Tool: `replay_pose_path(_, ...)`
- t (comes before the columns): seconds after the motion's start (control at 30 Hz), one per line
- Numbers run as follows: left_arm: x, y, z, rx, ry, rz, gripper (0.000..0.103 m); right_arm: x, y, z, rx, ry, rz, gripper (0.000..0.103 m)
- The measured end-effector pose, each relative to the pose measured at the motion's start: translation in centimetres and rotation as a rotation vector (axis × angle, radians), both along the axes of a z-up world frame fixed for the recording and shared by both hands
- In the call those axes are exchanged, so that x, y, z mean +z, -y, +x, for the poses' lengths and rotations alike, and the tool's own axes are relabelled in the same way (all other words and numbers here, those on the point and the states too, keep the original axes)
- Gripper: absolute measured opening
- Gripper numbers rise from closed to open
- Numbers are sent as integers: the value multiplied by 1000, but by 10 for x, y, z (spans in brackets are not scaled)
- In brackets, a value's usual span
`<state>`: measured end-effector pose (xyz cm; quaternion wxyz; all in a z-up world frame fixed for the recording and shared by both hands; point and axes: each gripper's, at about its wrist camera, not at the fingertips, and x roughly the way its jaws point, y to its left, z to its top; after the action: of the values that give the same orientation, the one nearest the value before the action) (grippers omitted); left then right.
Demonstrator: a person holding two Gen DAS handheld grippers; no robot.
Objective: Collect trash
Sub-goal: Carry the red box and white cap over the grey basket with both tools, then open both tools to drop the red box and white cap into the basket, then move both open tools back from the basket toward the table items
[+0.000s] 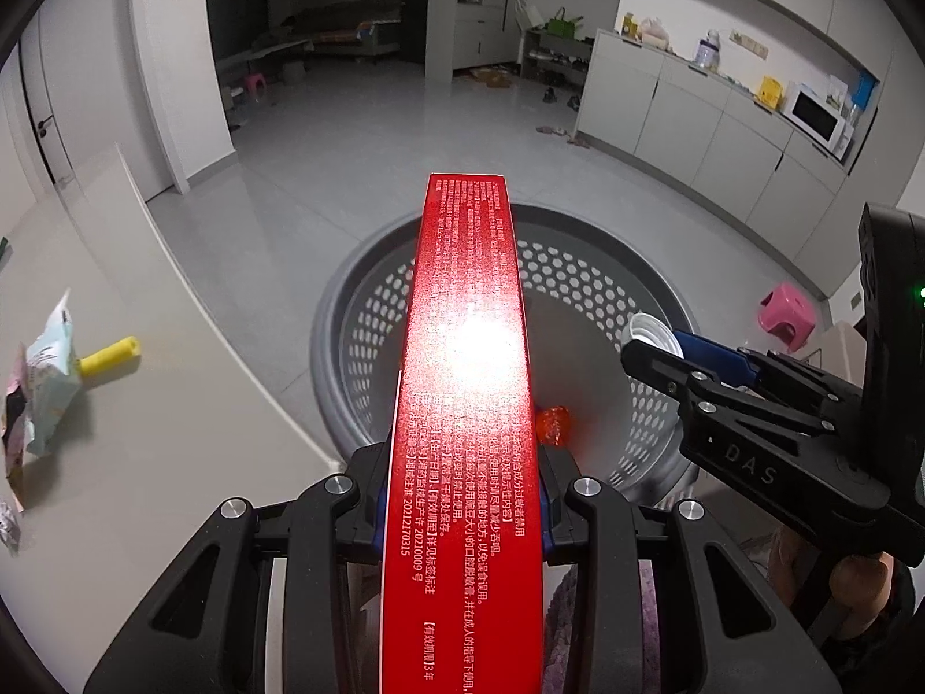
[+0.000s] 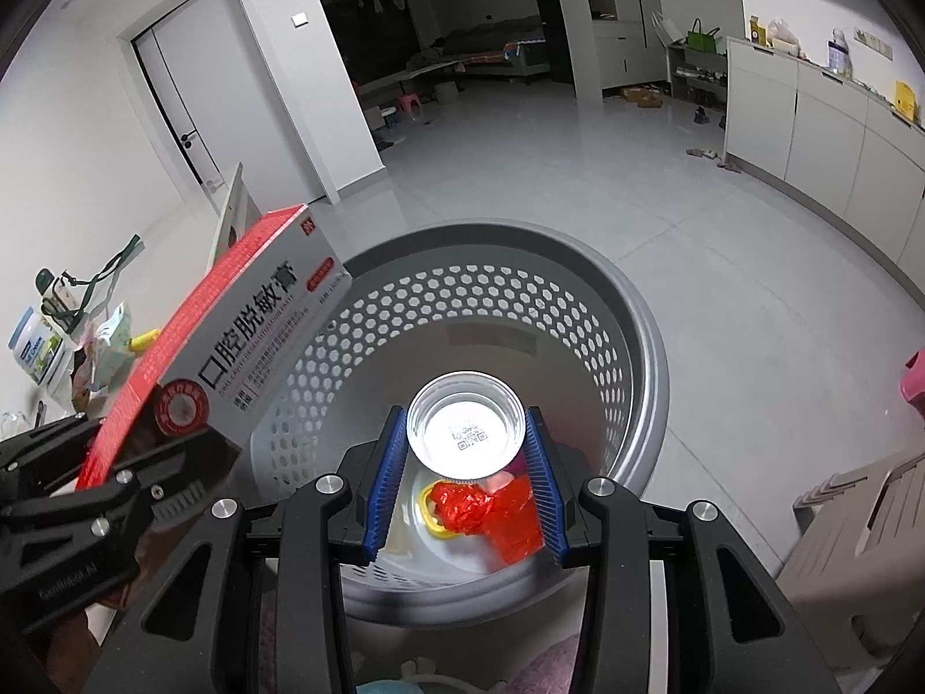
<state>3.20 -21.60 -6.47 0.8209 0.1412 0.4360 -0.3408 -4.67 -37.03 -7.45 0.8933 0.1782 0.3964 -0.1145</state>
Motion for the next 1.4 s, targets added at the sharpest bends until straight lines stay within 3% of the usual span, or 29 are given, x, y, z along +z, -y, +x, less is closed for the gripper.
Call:
replay_pose_path(0.6, -5, 14, 3, 19, -9, 34, 36, -7, 4, 11, 6, -25, 13, 39)
replay_pose_path(0.7, -5, 14, 1, 23, 0, 34, 41, -7, 5, 13, 3, -26, 12, 40)
replay_pose_path(0.73, -4, 14, 1, 25, 4, 34, 46, -7, 5, 13, 1, -25, 11, 44)
replay_pose_path(0.8, -4, 12, 1, 30, 8, 32, 54, -5, 6, 12, -9, -12, 4, 63)
replay_pose_path(1.4, 4, 4, -1, 76, 60, 28, 64, -4, 2, 9, -14, 4, 4, 64)
